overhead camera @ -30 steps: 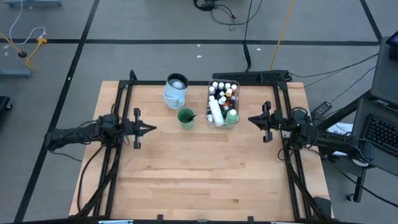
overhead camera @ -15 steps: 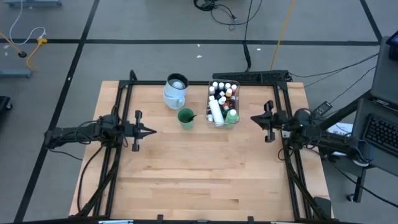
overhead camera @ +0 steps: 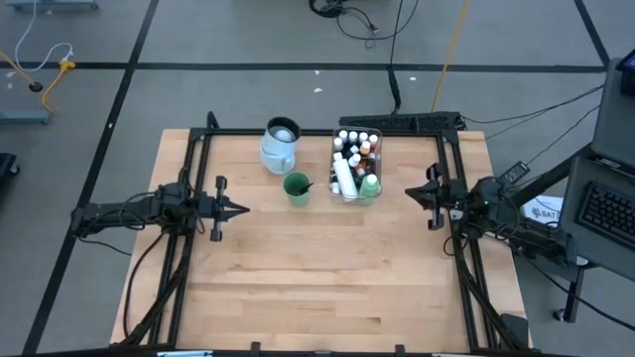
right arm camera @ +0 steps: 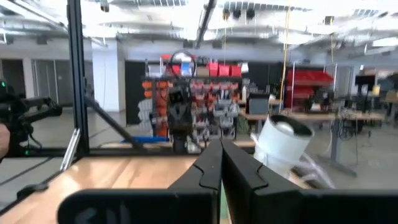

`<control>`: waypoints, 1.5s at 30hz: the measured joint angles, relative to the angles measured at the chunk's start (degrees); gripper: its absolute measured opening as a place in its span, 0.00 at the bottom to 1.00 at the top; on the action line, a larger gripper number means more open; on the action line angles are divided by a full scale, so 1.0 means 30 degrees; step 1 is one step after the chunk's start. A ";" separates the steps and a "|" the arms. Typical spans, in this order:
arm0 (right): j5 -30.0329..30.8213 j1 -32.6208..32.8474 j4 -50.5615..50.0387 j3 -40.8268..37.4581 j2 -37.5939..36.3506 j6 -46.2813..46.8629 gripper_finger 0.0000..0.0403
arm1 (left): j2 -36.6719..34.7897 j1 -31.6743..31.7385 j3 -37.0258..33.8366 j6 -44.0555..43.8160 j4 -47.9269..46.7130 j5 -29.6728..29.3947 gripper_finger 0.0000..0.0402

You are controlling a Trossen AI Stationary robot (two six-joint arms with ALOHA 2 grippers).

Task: Pick & Place Paint Supplies
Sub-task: Return to Home Position

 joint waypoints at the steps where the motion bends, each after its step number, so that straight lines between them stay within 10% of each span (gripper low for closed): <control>1: 0.0000 0.0007 -0.0324 0.0000 0.0016 -0.0001 0.00 | 0.0000 0.0000 0.0000 -0.0048 -0.0007 0.0000 0.00; 18: 0.2006 0.4257 -0.0916 -0.0015 0.0079 -0.1815 0.00 | 0.0000 0.0000 0.0000 -0.0570 -0.0073 -0.0372 0.00; 38: 0.0061 0.4388 -0.0801 -0.0015 0.0038 -0.1963 0.00 | 0.0303 0.0000 0.0000 -0.1798 -0.0095 -0.0503 0.01; 45: 0.3525 0.4374 -0.1205 -0.0015 0.0373 -0.0331 0.00 | 0.0851 -0.0003 0.0000 -0.2461 -0.0102 -0.0513 0.01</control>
